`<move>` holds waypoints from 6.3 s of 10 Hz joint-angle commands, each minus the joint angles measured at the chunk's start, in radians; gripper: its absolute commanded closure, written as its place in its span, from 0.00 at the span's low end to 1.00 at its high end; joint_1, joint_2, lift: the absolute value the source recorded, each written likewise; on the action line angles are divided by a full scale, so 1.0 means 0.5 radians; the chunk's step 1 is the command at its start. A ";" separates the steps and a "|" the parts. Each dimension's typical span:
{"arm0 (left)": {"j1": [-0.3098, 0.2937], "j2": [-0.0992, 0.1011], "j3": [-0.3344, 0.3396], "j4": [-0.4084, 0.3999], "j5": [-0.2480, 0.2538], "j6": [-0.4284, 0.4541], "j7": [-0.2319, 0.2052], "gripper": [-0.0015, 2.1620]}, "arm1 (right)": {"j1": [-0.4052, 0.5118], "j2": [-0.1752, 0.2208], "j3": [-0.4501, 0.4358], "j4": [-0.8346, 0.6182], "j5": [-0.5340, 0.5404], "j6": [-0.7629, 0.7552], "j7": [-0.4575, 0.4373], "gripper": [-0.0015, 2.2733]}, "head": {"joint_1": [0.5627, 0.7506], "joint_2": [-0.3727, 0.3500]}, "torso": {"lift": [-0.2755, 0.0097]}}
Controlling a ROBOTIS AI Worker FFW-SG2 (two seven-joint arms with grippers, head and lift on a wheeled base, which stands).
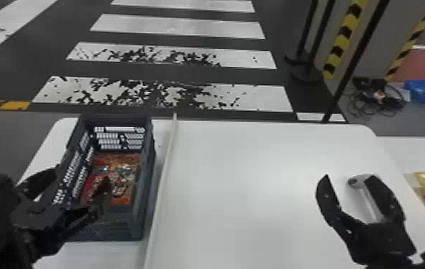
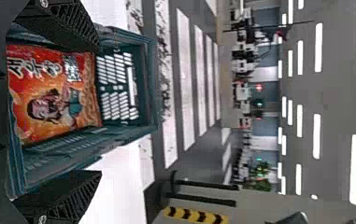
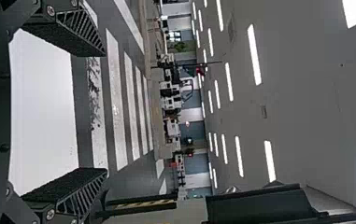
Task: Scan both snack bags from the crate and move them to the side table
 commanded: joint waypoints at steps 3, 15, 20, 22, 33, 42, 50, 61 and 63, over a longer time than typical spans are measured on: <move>-0.290 -0.084 0.167 -0.079 0.098 0.525 0.037 0.04 | -0.001 -0.058 0.027 -0.010 -0.024 -0.007 0.057 0.05 | 0.70 0.52 | 0.63; -1.228 -0.262 -0.186 0.936 0.015 0.801 0.172 0.15 | -0.010 -0.181 0.024 -0.034 -0.097 -0.013 0.060 0.05 | 0.70 0.53 | 0.63; -1.373 -0.314 -0.263 1.188 -0.095 0.850 0.203 0.15 | 0.005 -0.211 -0.050 0.036 -0.205 -0.142 0.072 0.05 | 0.70 0.45 | 0.63; -1.382 -0.339 -0.248 1.277 -0.126 0.844 0.197 0.15 | -0.016 -0.227 -0.037 0.061 -0.208 -0.172 0.072 0.05 | 0.70 0.44 | 0.63; -1.643 -0.431 -0.254 1.756 -0.132 0.746 0.141 0.32 | -0.022 -0.294 -0.040 0.076 -0.263 -0.172 0.072 0.04 | 0.70 0.42 | 0.63; -1.609 -0.416 -0.177 1.670 -0.043 1.041 0.246 0.21 | 0.048 -0.288 -0.031 -0.031 -0.260 -0.160 0.072 0.04 | 0.70 0.45 | 0.63; -1.437 -0.434 -0.100 1.602 -0.077 0.783 0.129 0.94 | 0.067 -0.276 0.009 -0.022 -0.260 -0.246 0.072 0.05 | 0.70 0.48 | 0.63; -1.004 -0.462 -0.195 0.737 -0.193 0.593 0.329 0.95 | 0.116 -0.245 0.018 -0.037 -0.260 -0.405 0.075 0.05 | 0.70 0.46 | 0.63; -0.980 -0.449 -0.205 0.620 -0.285 0.599 0.359 0.95 | 0.113 -0.245 0.018 -0.037 -0.285 -0.412 0.081 0.05 | 0.70 0.46 | 0.63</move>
